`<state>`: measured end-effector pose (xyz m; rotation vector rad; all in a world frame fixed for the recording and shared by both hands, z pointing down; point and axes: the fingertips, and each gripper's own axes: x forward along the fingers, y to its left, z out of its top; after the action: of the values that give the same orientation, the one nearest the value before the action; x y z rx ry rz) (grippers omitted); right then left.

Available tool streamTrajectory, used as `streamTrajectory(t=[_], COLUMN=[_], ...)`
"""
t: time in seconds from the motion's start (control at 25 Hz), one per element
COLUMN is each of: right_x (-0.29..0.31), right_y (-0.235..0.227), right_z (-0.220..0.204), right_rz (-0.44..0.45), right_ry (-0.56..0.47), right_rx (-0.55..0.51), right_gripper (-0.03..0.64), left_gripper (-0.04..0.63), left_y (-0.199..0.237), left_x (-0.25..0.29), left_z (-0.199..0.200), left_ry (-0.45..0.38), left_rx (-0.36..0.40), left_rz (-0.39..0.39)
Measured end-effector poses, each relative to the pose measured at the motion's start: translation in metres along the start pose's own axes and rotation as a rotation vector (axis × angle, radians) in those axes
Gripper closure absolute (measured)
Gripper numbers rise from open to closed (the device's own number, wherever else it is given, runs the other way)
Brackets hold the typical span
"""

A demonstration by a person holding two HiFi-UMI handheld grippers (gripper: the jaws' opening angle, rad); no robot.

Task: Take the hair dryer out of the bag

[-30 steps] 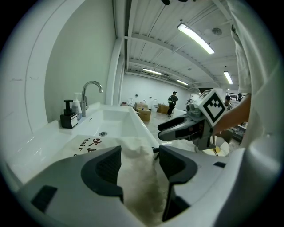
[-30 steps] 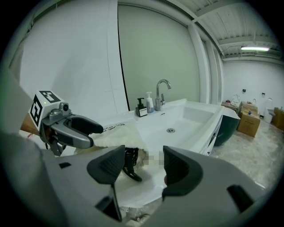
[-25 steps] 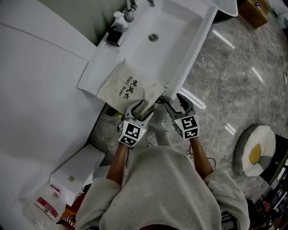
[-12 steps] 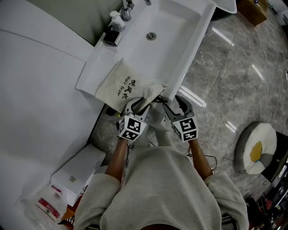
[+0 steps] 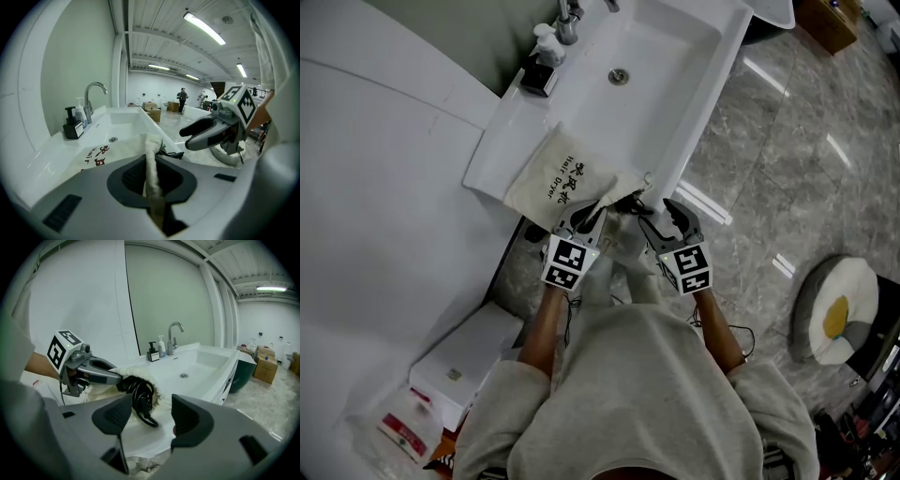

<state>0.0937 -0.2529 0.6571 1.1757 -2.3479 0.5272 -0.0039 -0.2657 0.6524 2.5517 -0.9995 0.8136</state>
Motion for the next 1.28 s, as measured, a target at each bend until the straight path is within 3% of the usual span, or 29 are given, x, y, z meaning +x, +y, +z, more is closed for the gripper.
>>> streamTrajectory(t=[0.36, 0.84, 1.28], right_x=[0.012, 0.033, 0.069], right_y=[0.025, 0.071, 0.058], right_z=[0.019, 0.028, 0.014], right_rz=[0.065, 0.182, 0.107], right_ry=[-0.011, 0.037, 0.140], right_rx=[-0.045, -0.219, -0.293], right_gripper=[0.356, 0.356, 0.319], left_gripper=[0.566, 0.566, 0.566], left_y=[0.010, 0.015, 0.015], left_x=[-0.009, -0.008, -0.011], left_z=[0.025, 0.045, 0.049], left_ry=[-0.043, -0.050, -0.040], left_rx=[-0.026, -0.046, -0.045], left_rz=[-0.020, -0.069, -0.095])
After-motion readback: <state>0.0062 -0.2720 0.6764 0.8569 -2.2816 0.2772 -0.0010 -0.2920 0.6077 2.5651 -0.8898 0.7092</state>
